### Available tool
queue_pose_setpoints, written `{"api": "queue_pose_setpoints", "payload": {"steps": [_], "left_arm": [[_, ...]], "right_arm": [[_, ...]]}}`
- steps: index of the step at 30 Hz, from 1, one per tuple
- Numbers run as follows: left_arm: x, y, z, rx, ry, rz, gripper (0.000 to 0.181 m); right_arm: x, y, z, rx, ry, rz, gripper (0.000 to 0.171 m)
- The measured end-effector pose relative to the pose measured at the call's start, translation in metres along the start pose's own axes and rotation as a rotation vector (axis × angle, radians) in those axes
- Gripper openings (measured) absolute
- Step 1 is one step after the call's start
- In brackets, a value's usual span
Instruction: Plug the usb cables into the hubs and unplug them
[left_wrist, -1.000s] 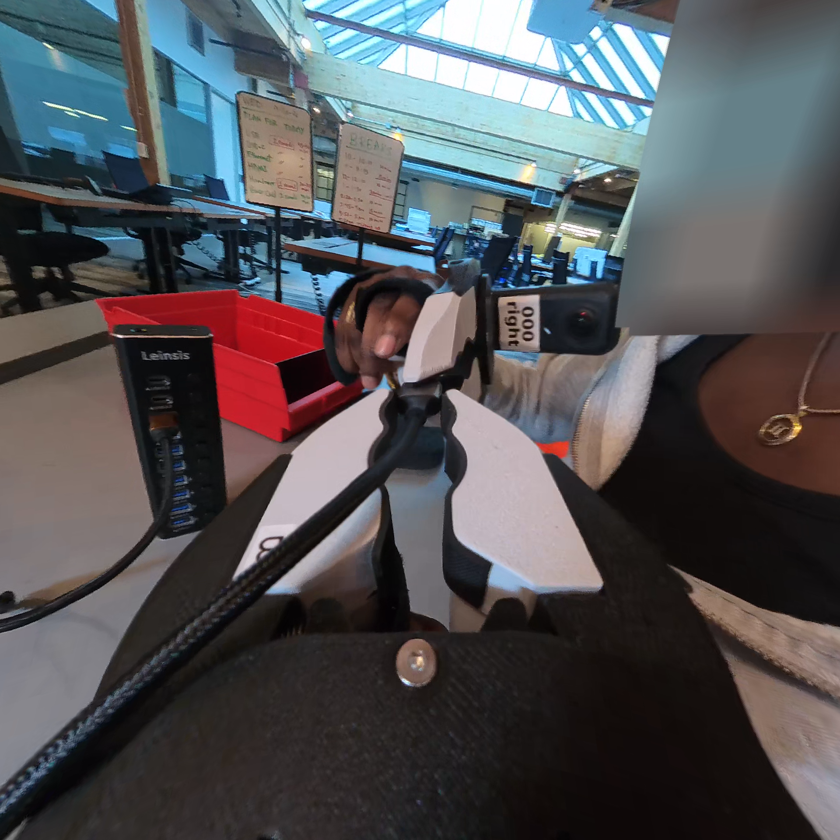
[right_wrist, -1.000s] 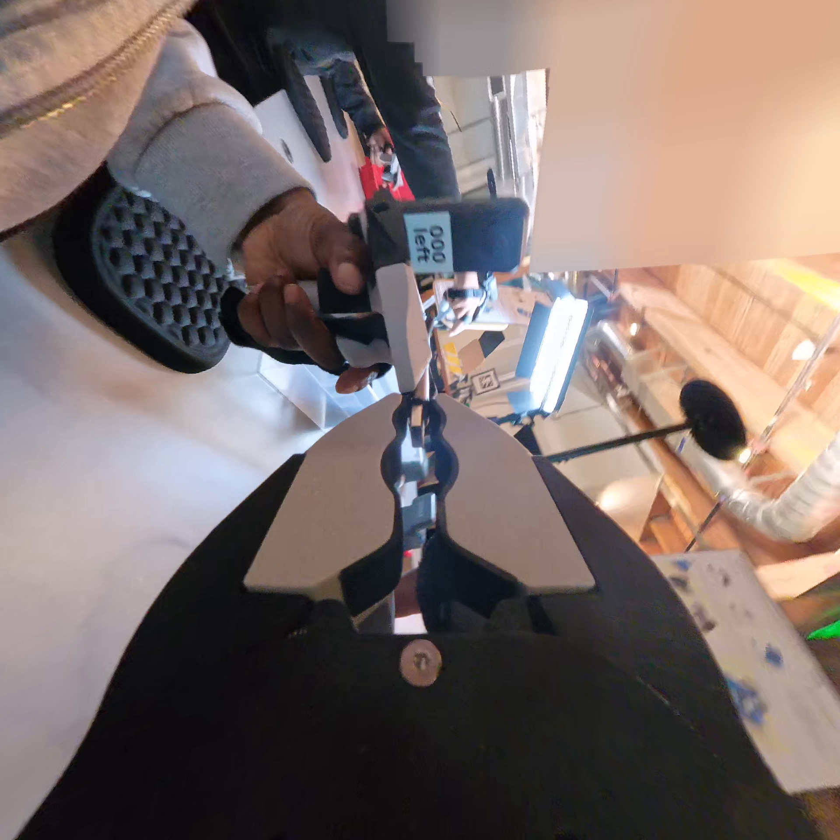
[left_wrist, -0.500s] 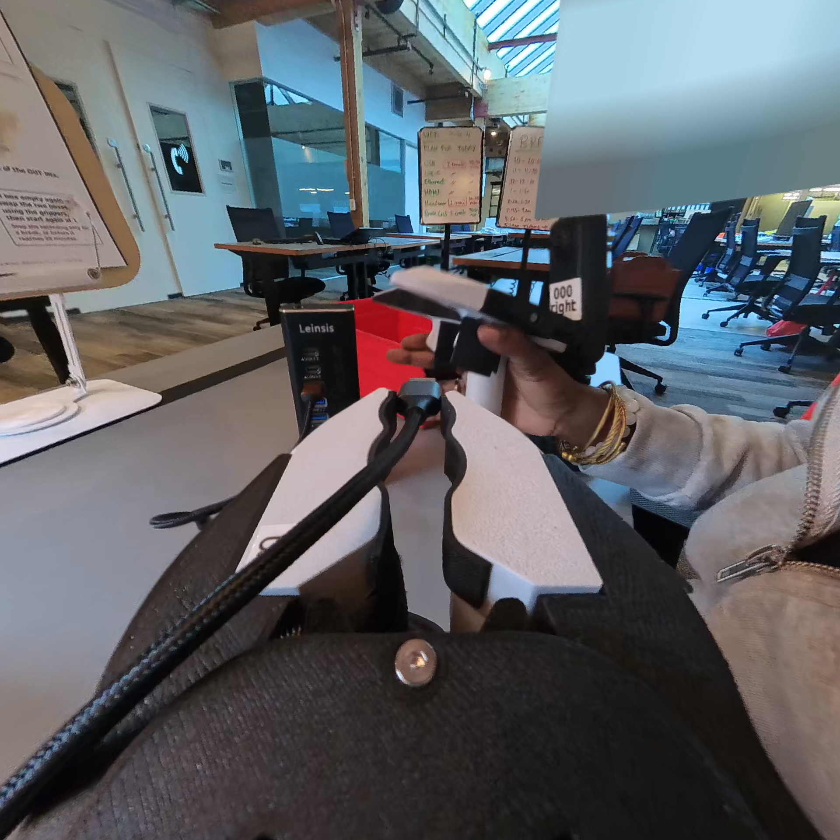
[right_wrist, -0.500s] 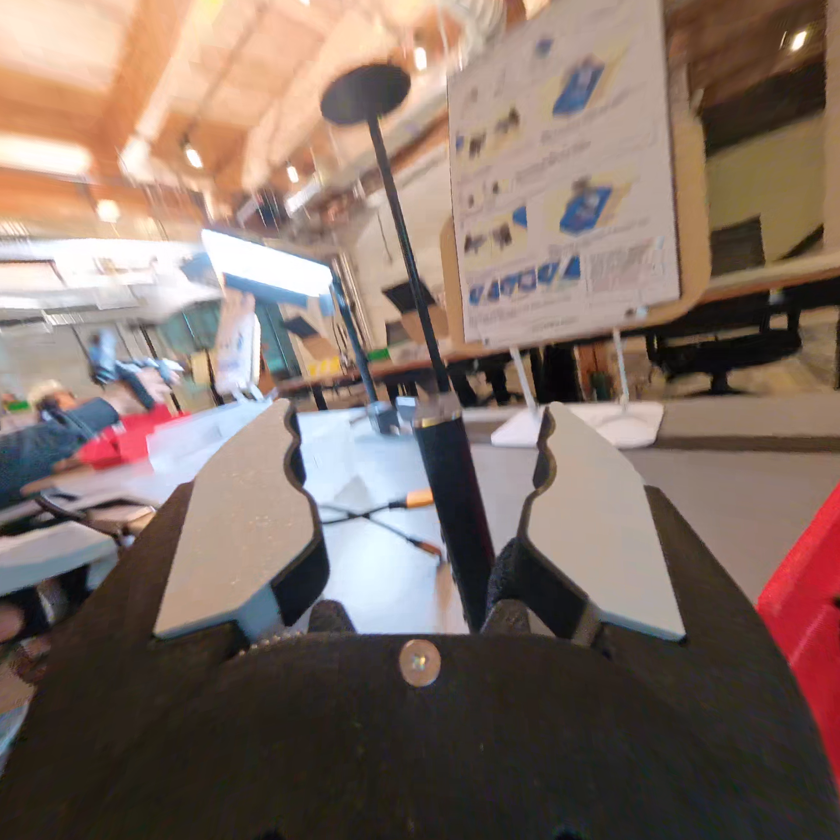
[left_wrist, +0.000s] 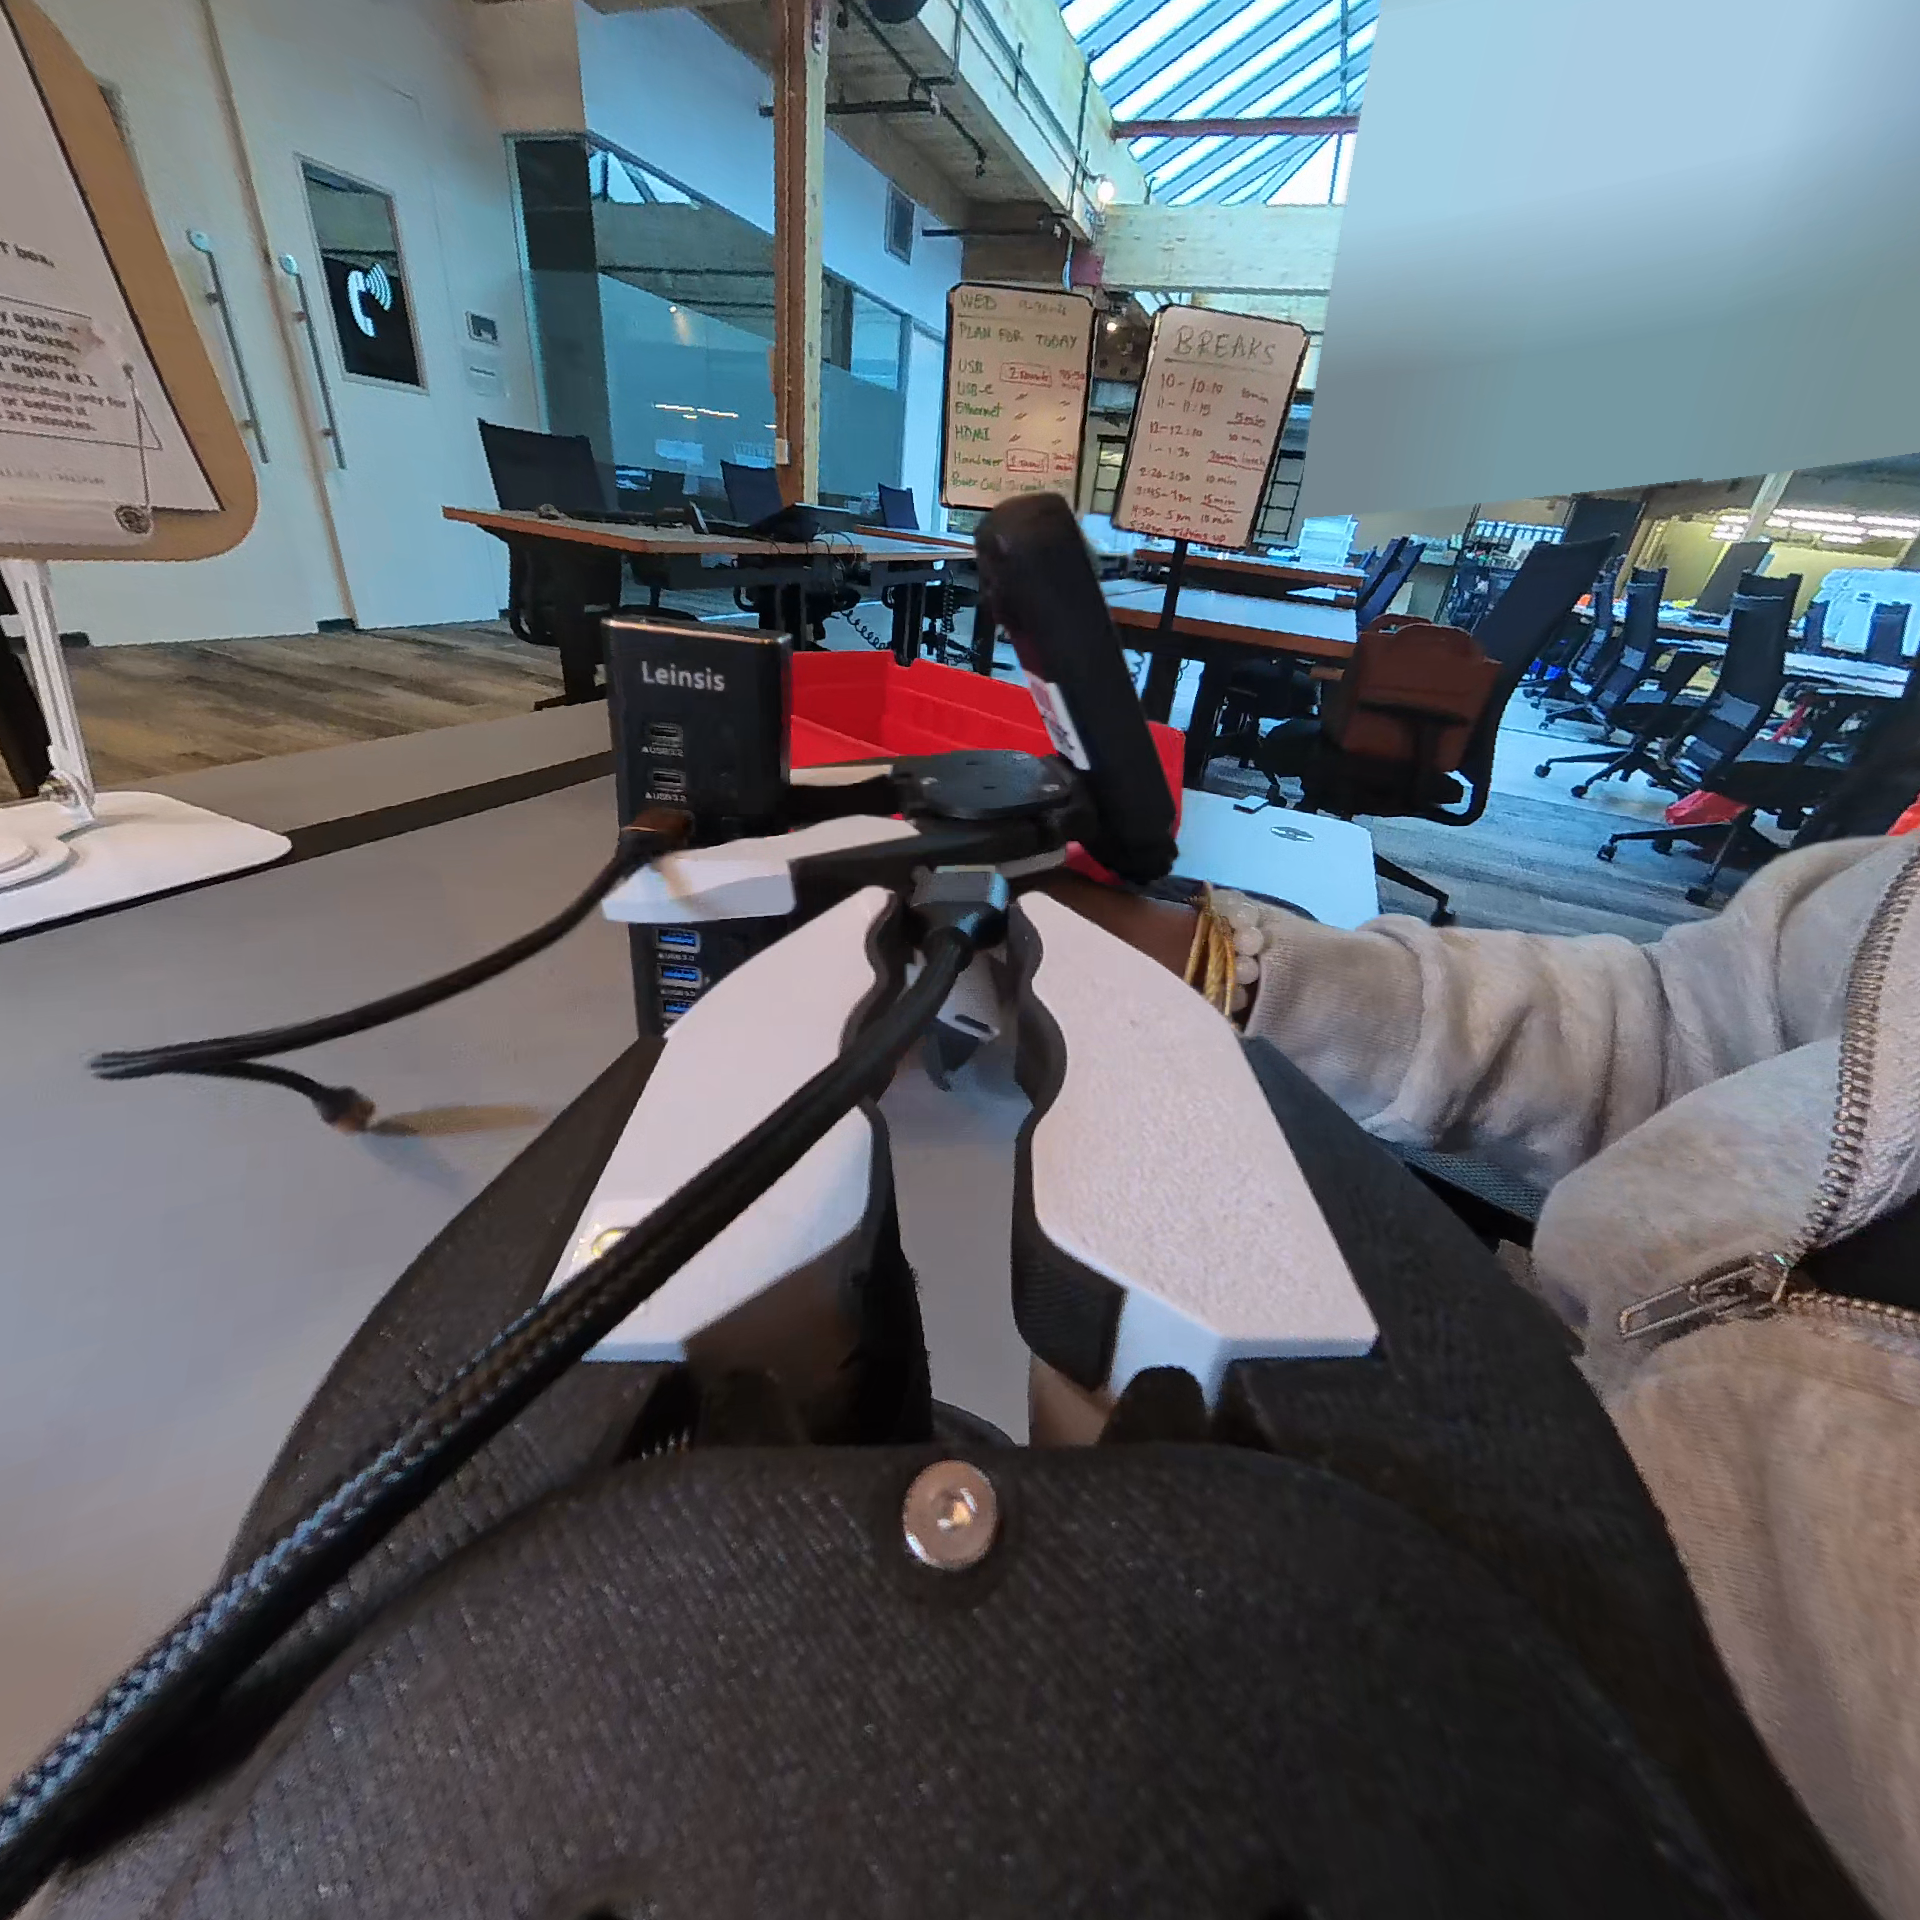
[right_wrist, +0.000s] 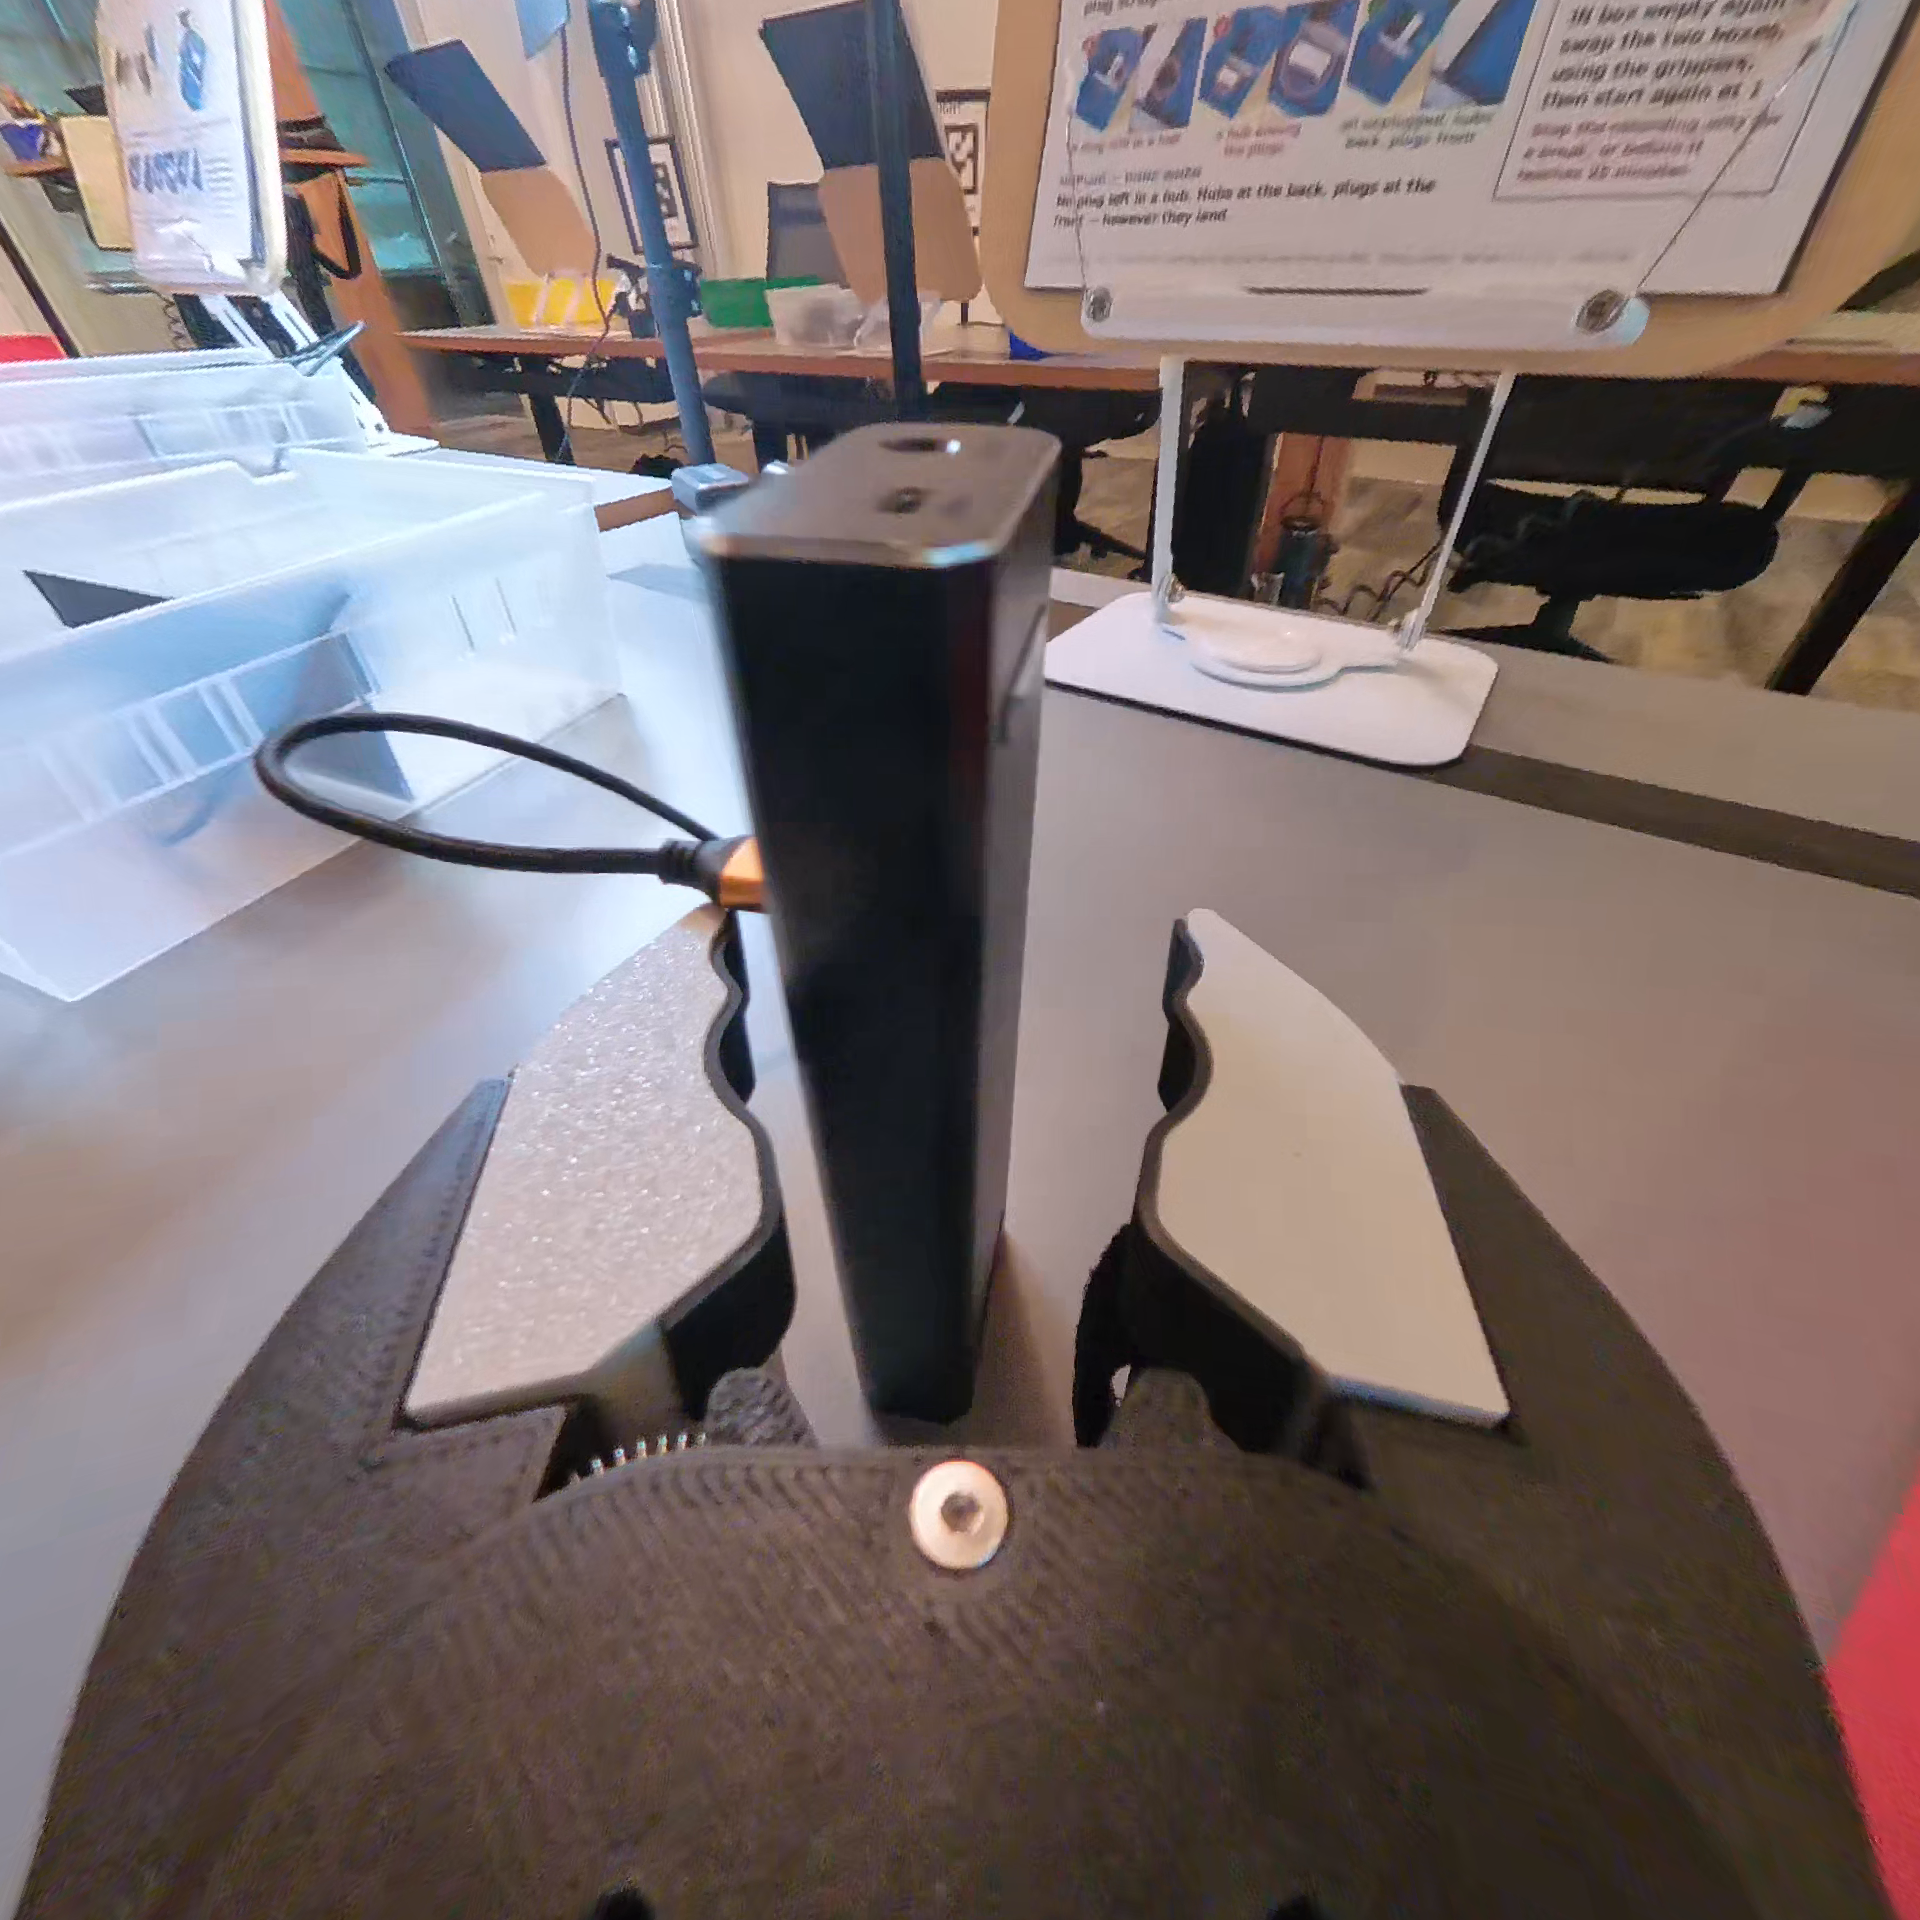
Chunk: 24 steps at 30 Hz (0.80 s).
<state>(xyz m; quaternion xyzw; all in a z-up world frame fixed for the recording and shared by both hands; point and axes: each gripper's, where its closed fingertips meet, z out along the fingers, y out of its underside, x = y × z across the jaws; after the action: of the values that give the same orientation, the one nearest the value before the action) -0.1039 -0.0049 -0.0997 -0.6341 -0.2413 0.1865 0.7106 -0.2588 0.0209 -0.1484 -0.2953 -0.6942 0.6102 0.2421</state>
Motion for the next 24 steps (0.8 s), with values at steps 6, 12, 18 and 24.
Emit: {"api": "queue_pose_setpoints", "payload": {"steps": [6,12,18,24], "left_arm": [[-0.008,0.01,0.006,-0.035,-0.075,0.003,0.019],[-0.048,0.014,0.018,-0.038,-0.364,0.102,0.019],[-0.056,0.008,0.037,-0.028,-0.422,0.213,0.019],[-0.057,0.024,0.047,-0.143,-0.449,0.347,0.019]], "right_arm": [[0.009,0.001,0.011,0.0,0.032,0.035,0.03],[0.008,-0.016,-0.001,0.105,-0.039,0.296,0.03],[-0.02,-0.04,-0.018,0.239,-0.181,0.497,0.029],[-0.035,-0.033,-0.018,0.209,-0.287,0.65,0.029]]}}
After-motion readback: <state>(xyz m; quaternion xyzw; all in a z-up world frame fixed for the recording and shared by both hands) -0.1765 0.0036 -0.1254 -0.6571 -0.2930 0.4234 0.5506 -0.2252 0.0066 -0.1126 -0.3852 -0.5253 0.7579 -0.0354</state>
